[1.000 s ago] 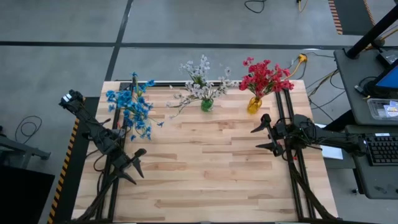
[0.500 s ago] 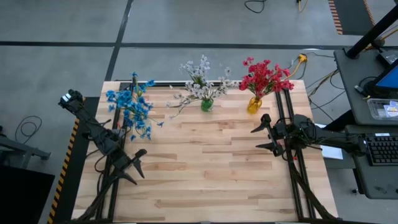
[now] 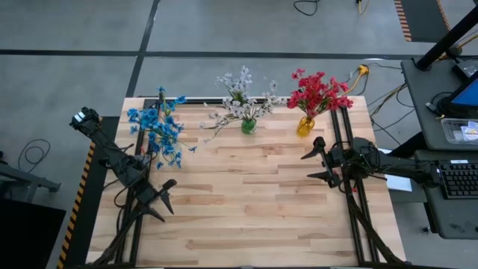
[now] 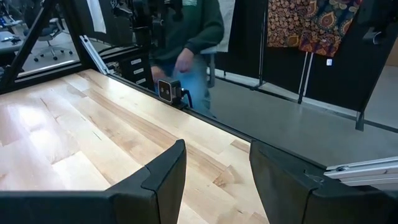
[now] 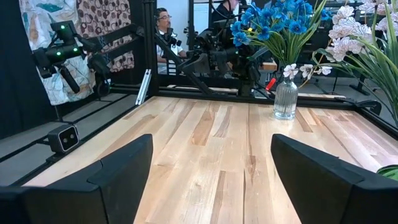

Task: Sort flowers into vase by color
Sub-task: Return to Home Position

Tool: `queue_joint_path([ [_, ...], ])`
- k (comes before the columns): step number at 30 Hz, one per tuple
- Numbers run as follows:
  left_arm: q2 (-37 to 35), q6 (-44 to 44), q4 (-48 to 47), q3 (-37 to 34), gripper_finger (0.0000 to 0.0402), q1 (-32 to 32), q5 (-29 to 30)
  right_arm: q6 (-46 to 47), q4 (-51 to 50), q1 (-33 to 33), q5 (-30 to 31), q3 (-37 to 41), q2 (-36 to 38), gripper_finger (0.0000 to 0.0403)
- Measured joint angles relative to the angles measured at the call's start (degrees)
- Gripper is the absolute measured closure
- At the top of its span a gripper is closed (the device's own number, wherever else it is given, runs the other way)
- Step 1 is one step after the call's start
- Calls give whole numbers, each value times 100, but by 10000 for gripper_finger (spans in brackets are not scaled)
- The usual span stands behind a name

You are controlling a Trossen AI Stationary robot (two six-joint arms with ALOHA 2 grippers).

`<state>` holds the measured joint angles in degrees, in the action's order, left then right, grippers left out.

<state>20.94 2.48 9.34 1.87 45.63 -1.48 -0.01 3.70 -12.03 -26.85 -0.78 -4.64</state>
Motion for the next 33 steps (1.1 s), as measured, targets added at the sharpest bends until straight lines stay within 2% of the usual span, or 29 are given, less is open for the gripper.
queue_joint_path([
  [19, 36, 0, 0, 0, 238, 0, -1, 0, 0, 0, -2, 2, -2, 94],
  [33, 36, 0, 0, -2, 238, 0, -2, 0, 0, 0, -2, 2, -1, 82],
])
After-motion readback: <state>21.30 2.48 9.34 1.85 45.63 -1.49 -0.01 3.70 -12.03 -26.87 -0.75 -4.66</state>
